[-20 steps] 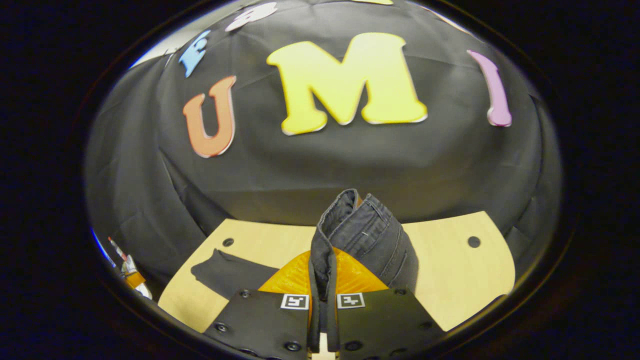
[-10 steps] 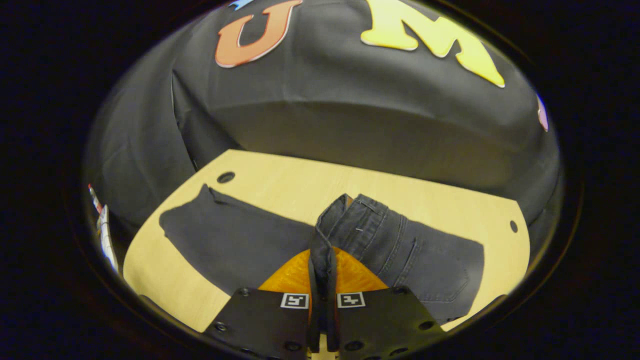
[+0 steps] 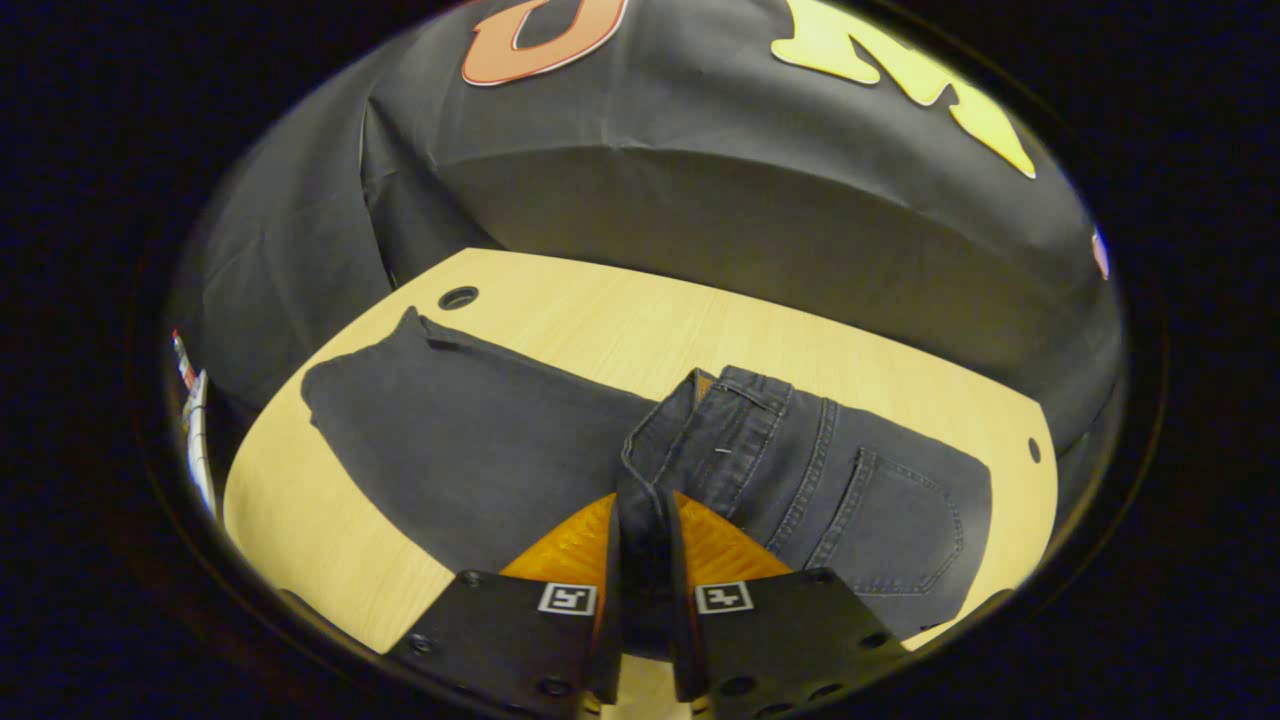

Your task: Grasp the waist and the cuffs of the jeans and fold them to make the two legs overlap; first hold the waist and fold one-third of the jeans toward the cuffs, then hold the cuffs and fold the remaining one-third in the same direction to finish folding.

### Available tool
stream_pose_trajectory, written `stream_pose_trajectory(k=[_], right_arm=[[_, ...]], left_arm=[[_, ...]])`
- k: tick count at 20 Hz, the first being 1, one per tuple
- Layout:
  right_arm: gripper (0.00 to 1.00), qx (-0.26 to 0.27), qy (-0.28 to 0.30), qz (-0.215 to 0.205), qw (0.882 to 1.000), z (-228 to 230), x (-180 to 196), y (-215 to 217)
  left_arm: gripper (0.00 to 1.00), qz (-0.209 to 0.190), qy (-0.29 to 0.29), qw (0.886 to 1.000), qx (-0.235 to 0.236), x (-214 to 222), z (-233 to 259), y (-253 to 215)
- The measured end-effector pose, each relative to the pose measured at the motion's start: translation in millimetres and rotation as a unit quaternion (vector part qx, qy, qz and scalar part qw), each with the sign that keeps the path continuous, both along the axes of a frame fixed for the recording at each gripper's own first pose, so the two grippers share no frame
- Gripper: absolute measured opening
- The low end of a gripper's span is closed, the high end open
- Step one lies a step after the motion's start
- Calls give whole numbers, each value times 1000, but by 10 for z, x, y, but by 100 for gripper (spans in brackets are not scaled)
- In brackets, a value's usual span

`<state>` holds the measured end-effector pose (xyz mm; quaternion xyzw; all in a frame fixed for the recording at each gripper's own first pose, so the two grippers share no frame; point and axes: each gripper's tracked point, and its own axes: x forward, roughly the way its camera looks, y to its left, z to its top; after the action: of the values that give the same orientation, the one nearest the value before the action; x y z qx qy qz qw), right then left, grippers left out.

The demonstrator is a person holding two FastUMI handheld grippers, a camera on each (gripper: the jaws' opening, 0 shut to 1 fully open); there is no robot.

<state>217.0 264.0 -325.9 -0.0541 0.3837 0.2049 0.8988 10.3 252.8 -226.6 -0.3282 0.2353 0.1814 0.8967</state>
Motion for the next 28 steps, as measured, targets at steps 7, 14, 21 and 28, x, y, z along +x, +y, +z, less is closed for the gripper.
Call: stream_pose_trajectory(k=[7,14,21,28], right_arm=[[68,66,-38,44,996,932,-317,-235],[92,91,-71,-8,993,1806,-810,-1202],[91,96,-70,-111,987,1946,-949,-2044],[91,106,-77,-138,982,2008,-1035,-2312]], left_arm=[[99,-6,-14,992,-126,494,-341,-162],[99,34,-4,945,-326,1020,-955,-359],[98,82,-18,920,-383,1472,-1037,-375],[98,121,-26,915,-385,1710,-1065,-379]])
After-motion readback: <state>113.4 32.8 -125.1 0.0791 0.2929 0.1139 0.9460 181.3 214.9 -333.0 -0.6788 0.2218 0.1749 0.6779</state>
